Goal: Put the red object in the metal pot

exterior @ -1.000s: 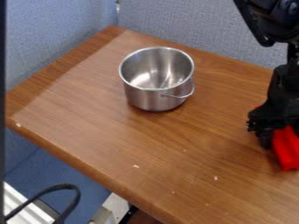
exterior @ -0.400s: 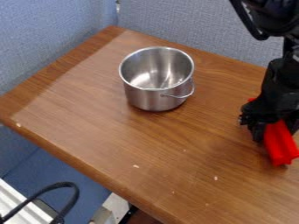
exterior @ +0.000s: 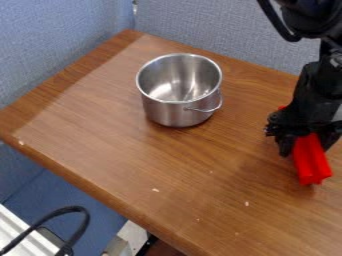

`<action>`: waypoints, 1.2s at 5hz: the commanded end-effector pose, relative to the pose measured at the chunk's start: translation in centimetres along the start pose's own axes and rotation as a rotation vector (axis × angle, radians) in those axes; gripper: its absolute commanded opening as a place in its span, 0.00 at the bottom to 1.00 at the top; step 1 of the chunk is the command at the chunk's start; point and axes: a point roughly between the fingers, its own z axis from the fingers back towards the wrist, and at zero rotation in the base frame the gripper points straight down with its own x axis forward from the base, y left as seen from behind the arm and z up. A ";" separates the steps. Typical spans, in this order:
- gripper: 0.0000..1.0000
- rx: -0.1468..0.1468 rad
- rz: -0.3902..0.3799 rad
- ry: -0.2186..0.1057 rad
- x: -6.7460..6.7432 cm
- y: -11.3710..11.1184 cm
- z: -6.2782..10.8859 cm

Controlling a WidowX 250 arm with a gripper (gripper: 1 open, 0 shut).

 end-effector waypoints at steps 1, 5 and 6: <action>0.00 -0.070 -0.025 -0.075 1.3 -0.1 3.3; 0.00 -0.059 -0.155 -0.086 1.8 1.1 3.9; 0.00 -0.050 -0.180 -0.081 2.0 1.5 4.1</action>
